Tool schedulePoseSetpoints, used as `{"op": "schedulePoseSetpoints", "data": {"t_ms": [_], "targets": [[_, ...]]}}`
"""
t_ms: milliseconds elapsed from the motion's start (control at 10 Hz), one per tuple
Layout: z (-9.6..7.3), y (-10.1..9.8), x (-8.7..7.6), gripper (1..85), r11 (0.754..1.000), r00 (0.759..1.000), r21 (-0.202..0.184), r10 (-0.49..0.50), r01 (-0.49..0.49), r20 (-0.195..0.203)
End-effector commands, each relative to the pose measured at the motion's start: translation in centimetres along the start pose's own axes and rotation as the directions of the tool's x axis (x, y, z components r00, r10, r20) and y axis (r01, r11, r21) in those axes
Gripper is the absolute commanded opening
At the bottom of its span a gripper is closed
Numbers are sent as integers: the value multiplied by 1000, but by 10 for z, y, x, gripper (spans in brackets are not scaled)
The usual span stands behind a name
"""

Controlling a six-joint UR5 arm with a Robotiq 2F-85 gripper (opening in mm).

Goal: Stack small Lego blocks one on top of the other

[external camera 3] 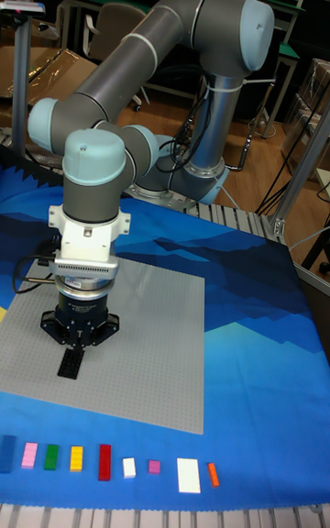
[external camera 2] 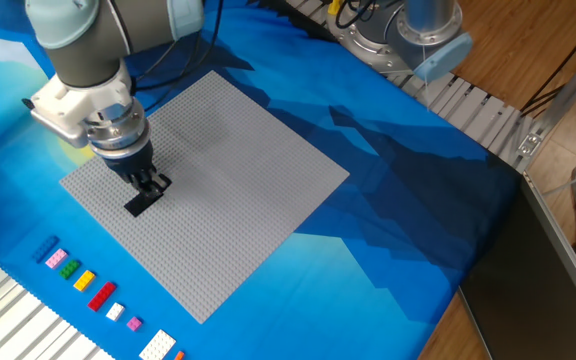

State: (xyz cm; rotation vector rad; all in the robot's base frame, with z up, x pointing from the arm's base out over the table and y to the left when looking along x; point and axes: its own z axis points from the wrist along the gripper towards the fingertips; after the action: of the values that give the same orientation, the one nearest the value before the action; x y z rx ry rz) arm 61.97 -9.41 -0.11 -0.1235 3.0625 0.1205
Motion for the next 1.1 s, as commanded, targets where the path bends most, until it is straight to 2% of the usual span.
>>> {"op": "schedulePoseSetpoints", "data": {"t_ms": [0,200,400,500,700,900,1000], "targets": [[-6,-6,2,10,1000,1000,-10,-8,8,-7],[-14,-11,9,10,1000,999,-8,-8,8,-36],[-31,-18,21,10,1000,995,18,-6,7,-100],[-32,-18,18,10,999,995,34,-2,6,-101],[-37,-19,12,10,999,995,40,0,4,-103],[-52,-21,3,10,999,993,47,-14,20,-119],[-61,-21,-14,10,999,997,35,-15,18,-81]]}}
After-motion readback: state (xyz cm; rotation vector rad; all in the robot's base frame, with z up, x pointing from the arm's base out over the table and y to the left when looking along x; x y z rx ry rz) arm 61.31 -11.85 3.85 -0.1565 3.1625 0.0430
